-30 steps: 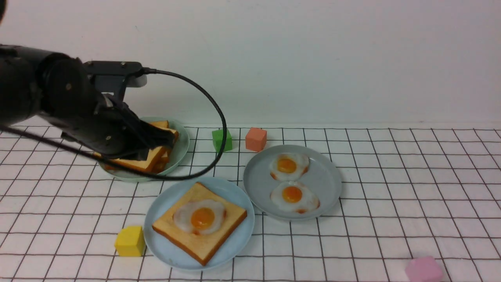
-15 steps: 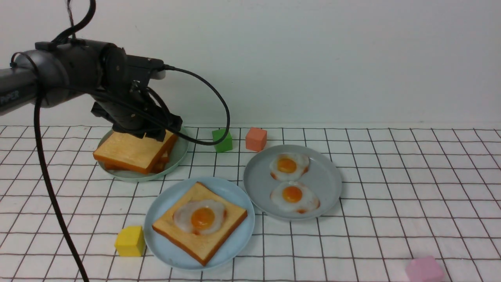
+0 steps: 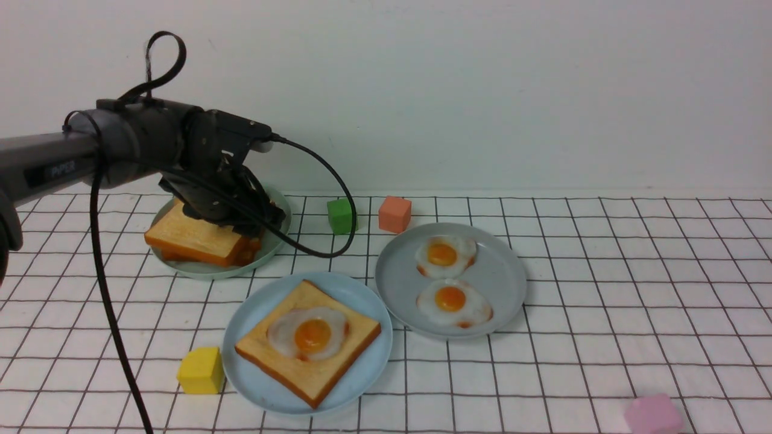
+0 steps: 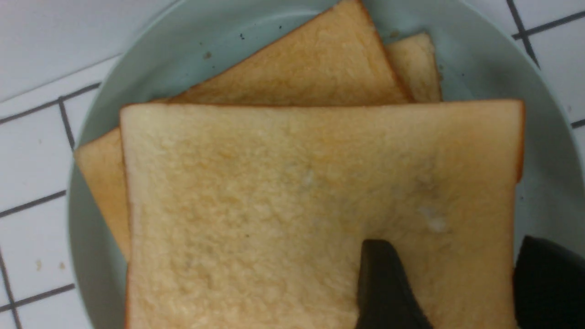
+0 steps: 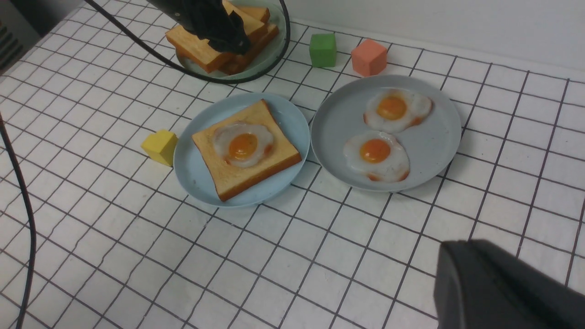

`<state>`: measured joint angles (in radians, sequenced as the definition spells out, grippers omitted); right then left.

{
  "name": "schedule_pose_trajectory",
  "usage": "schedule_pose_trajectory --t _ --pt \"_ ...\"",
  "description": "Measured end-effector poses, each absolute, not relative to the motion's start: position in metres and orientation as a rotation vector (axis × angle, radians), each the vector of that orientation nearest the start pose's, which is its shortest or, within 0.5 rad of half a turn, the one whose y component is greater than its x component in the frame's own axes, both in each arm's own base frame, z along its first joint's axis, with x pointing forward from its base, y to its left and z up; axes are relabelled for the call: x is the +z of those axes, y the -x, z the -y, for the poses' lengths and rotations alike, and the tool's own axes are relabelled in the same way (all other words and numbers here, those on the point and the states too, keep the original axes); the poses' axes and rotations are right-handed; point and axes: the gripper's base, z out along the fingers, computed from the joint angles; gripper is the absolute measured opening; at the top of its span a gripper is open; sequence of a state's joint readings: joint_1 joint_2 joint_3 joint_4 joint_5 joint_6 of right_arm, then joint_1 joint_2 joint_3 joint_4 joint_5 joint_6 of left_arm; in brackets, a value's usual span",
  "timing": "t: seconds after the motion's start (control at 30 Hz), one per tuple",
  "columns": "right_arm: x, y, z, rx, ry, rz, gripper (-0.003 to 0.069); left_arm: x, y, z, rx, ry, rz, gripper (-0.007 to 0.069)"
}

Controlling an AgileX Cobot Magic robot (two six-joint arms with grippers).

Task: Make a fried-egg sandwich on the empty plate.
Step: Use the left arm to grab a slice of bread, then use the left arm to place a slice of bread on the fried egg in the middle

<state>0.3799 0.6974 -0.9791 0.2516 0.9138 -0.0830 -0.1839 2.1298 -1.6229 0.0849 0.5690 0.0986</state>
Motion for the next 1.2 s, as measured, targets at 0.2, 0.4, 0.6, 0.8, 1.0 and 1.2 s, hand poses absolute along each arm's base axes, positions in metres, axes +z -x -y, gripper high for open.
schedule_pose_trajectory --t 0.2,0.4,0.6,0.8,1.0,1.2 --pt "0.399 -0.096 -0.058 0.478 0.447 -2.085 0.0010 0.184 -0.463 0.082 0.058 -0.441 -2.521 0.0130" --pt "0.399 -0.096 -0.058 0.478 0.448 -2.088 0.0013 0.212 -0.451 0.081 0.061 -0.443 -2.532 0.0043" --pt "0.397 -0.095 -0.058 0.477 0.457 -2.111 0.0015 0.286 -0.393 0.107 -0.039 -0.457 -2.502 0.0042" --pt "0.397 -0.095 -0.058 0.476 0.459 -2.114 0.0019 0.273 -0.328 0.171 -0.103 -0.677 -2.527 0.0042" --pt "0.397 -0.095 -0.058 0.476 0.459 -2.115 0.0022 0.238 -0.314 0.203 -0.015 -0.811 -2.550 0.0042" --pt "0.396 -0.094 -0.057 0.475 0.465 -2.130 0.0022 0.214 -0.322 0.210 0.077 -0.870 -2.551 0.0035"
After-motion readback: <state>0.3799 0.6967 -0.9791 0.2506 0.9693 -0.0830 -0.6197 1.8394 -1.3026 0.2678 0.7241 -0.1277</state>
